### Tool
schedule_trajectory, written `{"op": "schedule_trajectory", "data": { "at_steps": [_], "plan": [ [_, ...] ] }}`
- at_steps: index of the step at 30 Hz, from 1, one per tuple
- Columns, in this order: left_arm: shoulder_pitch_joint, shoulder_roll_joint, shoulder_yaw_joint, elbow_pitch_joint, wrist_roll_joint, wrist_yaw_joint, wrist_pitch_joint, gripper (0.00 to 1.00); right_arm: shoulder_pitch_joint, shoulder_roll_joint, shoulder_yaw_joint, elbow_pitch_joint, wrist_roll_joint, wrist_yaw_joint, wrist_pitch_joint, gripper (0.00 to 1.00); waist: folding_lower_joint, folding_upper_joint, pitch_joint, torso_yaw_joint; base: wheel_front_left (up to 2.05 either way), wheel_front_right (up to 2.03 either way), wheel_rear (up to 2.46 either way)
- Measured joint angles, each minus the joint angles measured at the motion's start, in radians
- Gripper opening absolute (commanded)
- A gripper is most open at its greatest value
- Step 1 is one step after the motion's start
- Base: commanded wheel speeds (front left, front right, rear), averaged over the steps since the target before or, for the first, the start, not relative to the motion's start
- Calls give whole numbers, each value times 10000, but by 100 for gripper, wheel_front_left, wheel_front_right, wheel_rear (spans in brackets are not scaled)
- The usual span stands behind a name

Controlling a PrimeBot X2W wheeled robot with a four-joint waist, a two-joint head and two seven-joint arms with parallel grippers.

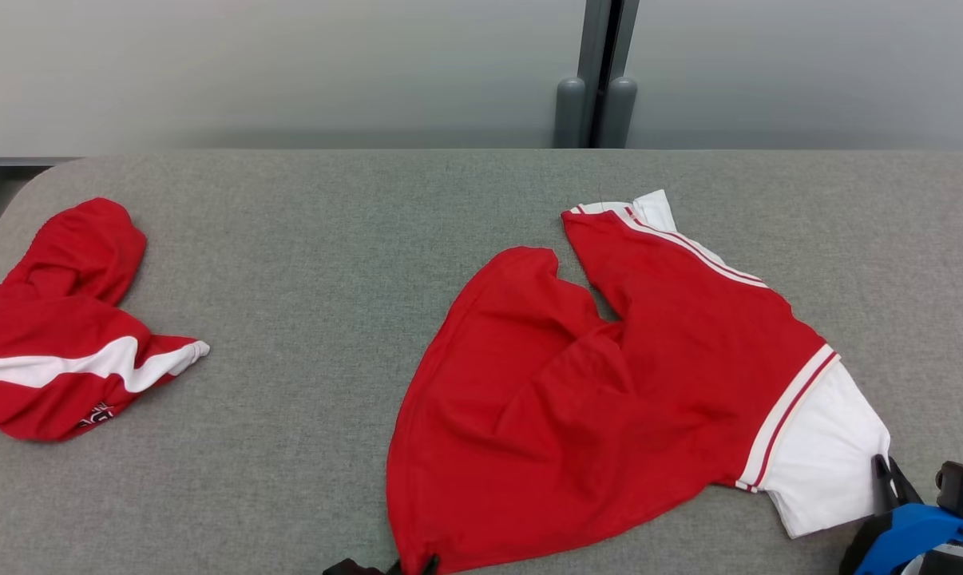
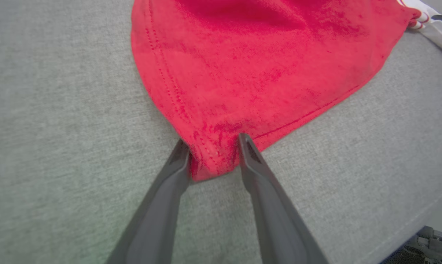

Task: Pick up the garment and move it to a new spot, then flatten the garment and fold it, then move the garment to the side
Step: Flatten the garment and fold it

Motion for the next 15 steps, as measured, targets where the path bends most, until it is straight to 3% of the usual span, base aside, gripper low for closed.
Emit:
{"op": "schedule_trajectory", "data": {
  "at_steps": [1, 6, 15],
  "plan": [
    [-5, -19, -12, 19, -38, 0, -13, 0, 5, 17, 84, 2, 104, -2, -59, 0, 0, 0, -20, -4, 0, 0, 0],
    [-62, -33, 21, 2, -222, -4, -222, 0, 276, 165, 640, -495, 700, -17, -253, 0, 0, 0, -147, -31, 0, 0, 0],
    [-944, 23, 616, -780, -650, 35, -602, 0, 503, 245, 1910, -3193, 1918, -4, 0, 0, 0, 0, -140, -212, 0, 0, 0]
  ]
}}
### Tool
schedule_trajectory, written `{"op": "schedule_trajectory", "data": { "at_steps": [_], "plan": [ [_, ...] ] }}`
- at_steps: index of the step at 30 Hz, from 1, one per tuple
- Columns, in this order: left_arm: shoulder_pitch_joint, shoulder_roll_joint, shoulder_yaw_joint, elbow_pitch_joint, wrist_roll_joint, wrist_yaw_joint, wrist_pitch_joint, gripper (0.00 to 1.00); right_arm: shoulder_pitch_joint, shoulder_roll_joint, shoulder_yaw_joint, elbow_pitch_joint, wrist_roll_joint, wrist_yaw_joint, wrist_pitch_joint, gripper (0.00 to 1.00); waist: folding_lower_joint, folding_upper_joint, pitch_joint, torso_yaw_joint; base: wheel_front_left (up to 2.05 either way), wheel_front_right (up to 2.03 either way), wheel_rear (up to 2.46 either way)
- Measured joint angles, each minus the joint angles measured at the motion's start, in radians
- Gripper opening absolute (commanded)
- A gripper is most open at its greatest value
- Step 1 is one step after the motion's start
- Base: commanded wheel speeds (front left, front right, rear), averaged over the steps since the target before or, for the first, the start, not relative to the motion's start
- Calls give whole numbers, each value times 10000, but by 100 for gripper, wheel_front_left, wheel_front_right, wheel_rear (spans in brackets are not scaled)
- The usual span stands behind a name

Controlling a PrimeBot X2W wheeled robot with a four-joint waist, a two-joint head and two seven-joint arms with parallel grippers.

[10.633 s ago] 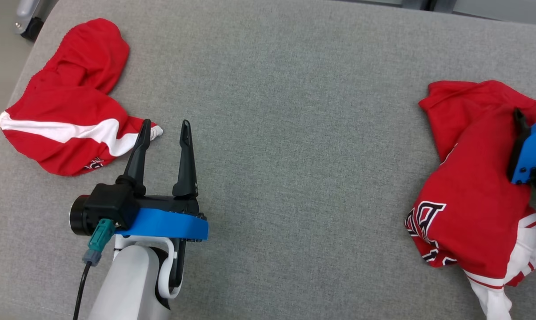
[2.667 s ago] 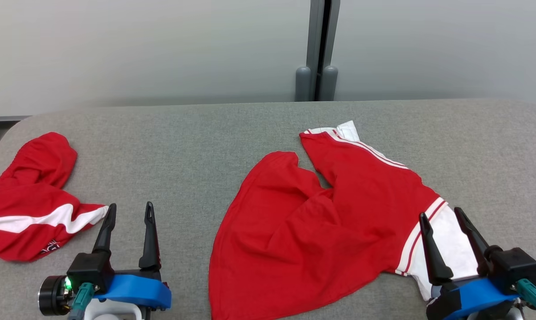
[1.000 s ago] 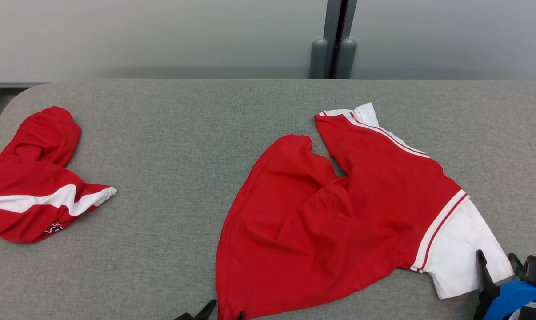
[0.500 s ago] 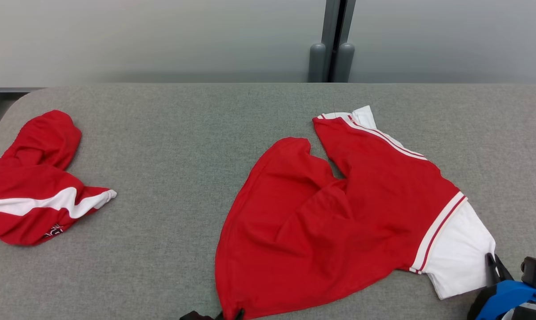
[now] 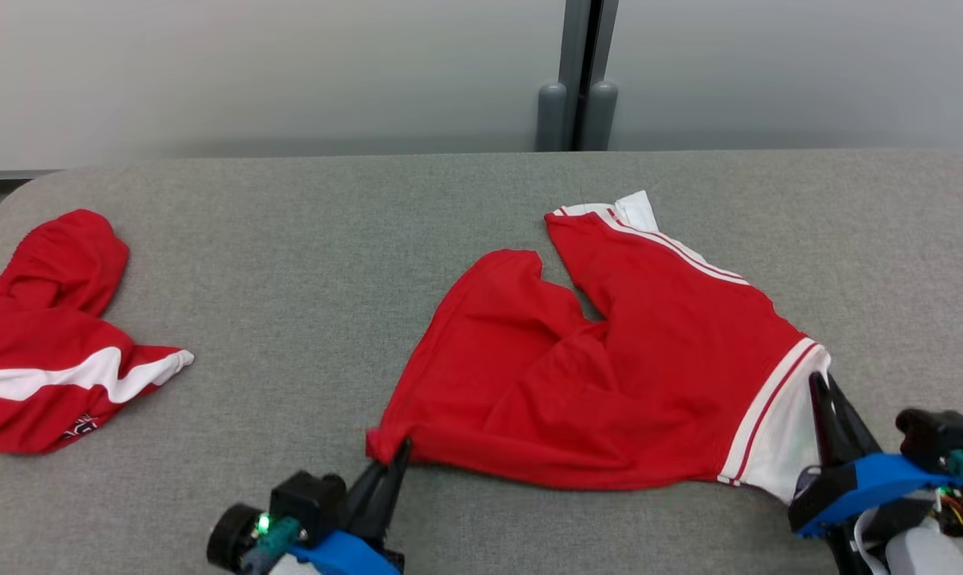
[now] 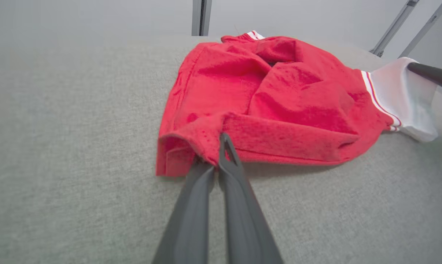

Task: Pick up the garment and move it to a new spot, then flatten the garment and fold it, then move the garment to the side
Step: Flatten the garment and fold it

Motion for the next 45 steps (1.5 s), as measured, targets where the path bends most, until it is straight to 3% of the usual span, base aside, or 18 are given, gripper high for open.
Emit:
{"op": "schedule_trajectory", "data": {
  "at_steps": [7, 14, 25, 33, 39, 45],
  "plan": [
    [-1994, 117, 683, -295, -238, 25, -12, 0, -1449, -27, 441, -1808, 581, 0, 522, 0, 1, 0, 507, -245, 0, 0, 0],
    [-5293, 303, 1444, -42, -481, 42, 150, 0, -4650, 115, 685, -1952, 867, 0, 934, 0, 3, 0, 1598, -505, 0, 0, 0],
    [-11442, 711, 2036, 1918, -792, 10, 284, 0, -11040, 6, 460, 326, 700, -2, 978, 0, 4, 0, 3579, -608, 0, 0, 0],
    [-14609, 794, 1613, 3831, -955, -19, -282, 0, -14051, -326, 477, 2276, 364, 0, 675, 0, 3, 0, 3990, -637, 0, 0, 0],
    [-15773, 746, 848, 4466, -1195, -38, -702, 0, -15274, -495, 834, 3076, 336, 0, 236, 0, 1, 0, 4076, -610, 0, 0, 0],
    [-15524, 861, 263, 5014, -1802, -38, -1080, 0, -14835, -504, 1446, 3402, 817, 0, -178, 0, 0, 0, 4166, -640, 0, 0, 0]
  ]
}}
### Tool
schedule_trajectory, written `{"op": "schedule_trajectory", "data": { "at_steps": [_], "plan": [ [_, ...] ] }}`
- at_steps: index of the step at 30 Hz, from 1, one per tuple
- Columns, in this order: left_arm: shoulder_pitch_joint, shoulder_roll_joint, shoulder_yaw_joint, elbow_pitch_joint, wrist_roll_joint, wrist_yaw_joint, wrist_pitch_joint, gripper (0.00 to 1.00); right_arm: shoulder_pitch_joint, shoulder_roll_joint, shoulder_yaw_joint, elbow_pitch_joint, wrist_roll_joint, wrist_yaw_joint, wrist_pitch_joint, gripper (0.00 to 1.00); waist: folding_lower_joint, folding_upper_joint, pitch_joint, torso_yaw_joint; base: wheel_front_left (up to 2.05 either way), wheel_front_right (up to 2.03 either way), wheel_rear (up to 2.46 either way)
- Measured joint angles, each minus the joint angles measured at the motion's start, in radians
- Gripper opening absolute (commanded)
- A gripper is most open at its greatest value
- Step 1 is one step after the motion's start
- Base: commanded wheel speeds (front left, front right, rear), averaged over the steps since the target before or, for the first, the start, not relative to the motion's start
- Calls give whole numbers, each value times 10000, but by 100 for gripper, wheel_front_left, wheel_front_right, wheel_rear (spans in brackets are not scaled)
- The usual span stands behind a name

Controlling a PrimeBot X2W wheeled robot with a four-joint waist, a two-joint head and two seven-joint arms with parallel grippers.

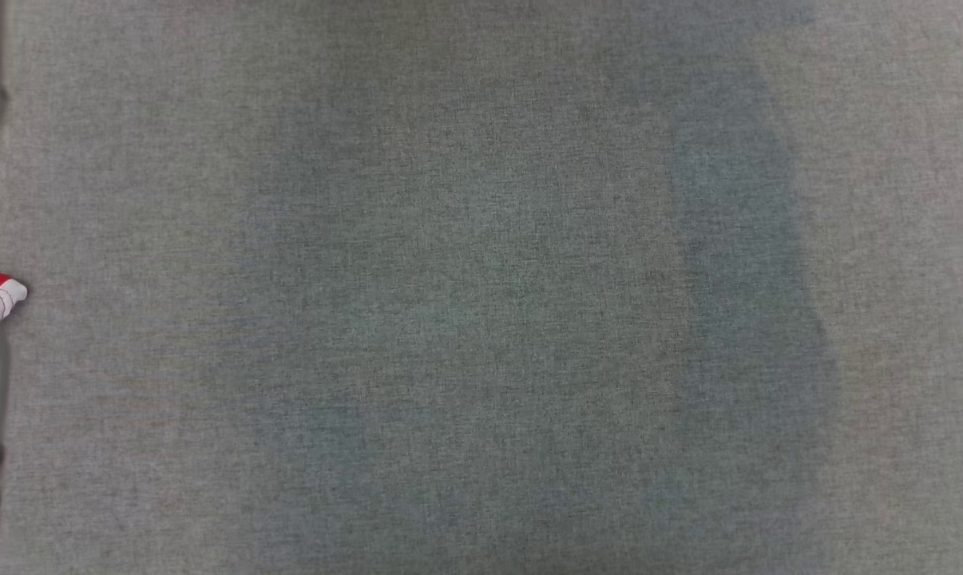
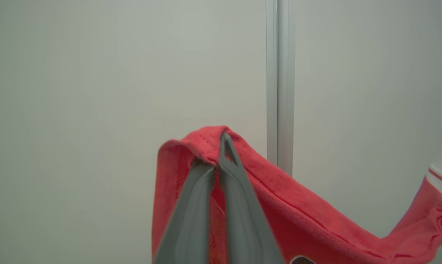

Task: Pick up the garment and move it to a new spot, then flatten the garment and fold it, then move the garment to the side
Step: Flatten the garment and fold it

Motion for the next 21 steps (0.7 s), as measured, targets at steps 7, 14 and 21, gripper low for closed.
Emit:
{"op": "schedule_trajectory", "data": {
  "at_steps": [7, 14, 21],
  "plan": [
    [2359, -31, -245, 69, -800, -2, -426, 0, 2693, -33, 594, -844, 777, 0, -407, 0, 0, -1, -179, 3, 0, 0, 0],
    [5814, -274, 65, -1383, -855, 107, -476, 0, 6906, -125, 405, -2970, 1204, -2, -468, 0, -1, 0, -968, 84, 0, 0, 0],
    [9635, -585, 627, -3273, -510, 602, -476, 0, 11156, -19, -238, -4968, 1250, -2, -209, 0, -3, 0, -1872, 192, 0, 0, 0]
  ]
}}
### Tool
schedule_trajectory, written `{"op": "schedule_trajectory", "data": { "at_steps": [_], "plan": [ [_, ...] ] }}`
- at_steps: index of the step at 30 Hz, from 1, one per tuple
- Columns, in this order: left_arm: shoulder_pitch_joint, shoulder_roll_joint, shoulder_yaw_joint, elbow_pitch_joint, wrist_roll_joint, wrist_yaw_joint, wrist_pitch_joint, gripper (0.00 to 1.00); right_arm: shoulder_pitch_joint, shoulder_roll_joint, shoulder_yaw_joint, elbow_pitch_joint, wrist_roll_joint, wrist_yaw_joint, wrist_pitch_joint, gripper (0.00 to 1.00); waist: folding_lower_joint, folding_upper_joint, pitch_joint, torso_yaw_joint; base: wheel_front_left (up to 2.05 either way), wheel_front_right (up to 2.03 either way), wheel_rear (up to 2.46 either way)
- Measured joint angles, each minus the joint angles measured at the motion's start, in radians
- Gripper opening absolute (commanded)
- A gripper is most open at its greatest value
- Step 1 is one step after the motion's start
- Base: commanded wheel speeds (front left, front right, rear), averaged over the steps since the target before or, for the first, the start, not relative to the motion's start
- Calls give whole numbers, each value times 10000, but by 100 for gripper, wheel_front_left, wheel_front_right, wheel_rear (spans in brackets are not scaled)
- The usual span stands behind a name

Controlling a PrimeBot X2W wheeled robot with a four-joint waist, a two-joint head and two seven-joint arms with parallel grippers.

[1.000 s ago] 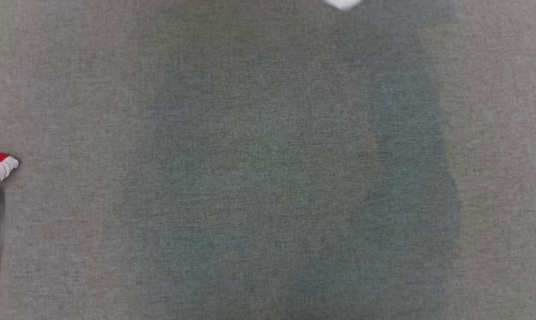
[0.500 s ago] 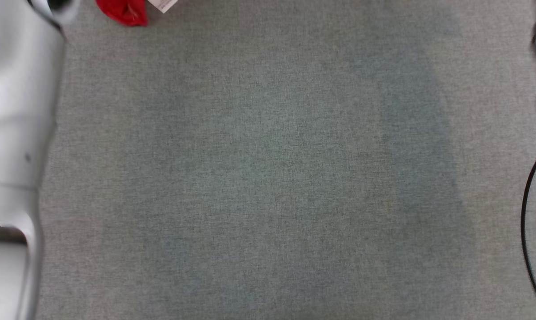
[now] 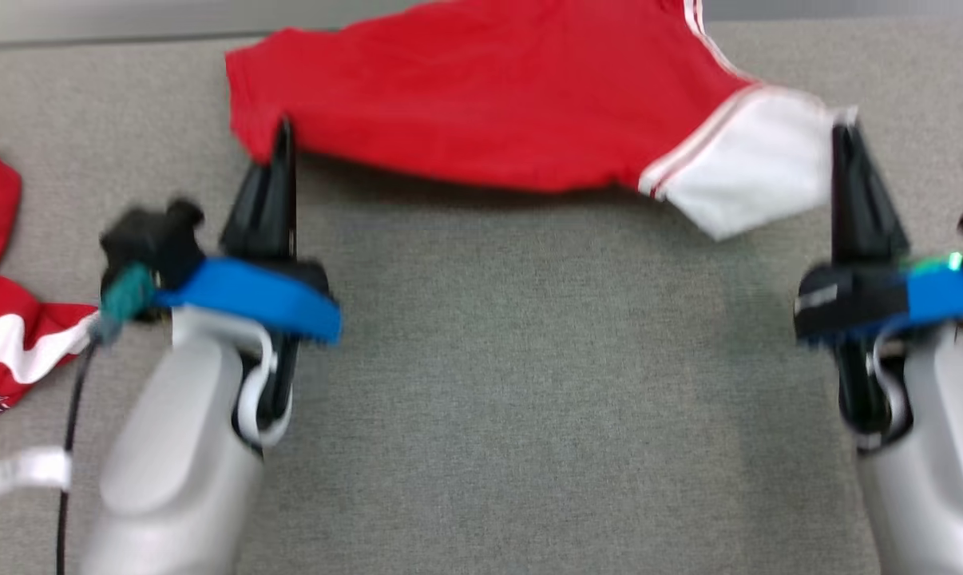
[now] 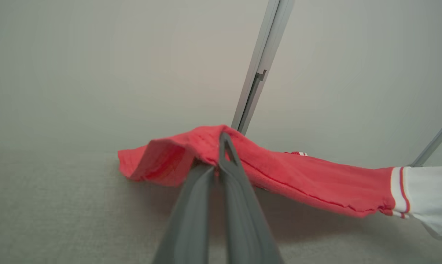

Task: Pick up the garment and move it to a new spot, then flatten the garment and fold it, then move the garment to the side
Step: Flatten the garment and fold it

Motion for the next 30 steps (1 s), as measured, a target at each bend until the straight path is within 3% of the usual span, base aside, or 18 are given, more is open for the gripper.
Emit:
{"op": "schedule_trajectory", "data": {
  "at_steps": [8, 17, 24, 30],
  "plan": [
    [3206, -81, 215, -1076, 207, 197, 2, 0, 3639, 675, -965, -2102, -90, 0, 955, 0, -1, 0, -893, 133, 0, 0, 0],
    [5143, -69, 428, -1377, 199, 408, 0, 0, 6725, 1229, -1484, -4224, -309, 2, 1950, 0, 0, 0, -1560, 264, 0, 0, 0],
    [6030, 84, 527, -1839, 196, 612, 8, 0, 8319, 1285, -1488, -5143, -211, 2, 2475, 0, 1, 0, -1793, 321, 0, 0, 0],
    [6228, 151, 447, -2050, 196, 698, 142, 0, 8349, 1290, -1321, -5141, -115, 0, 2537, 0, 3, 1, -1836, 328, 0, 0, 0]
  ]
}}
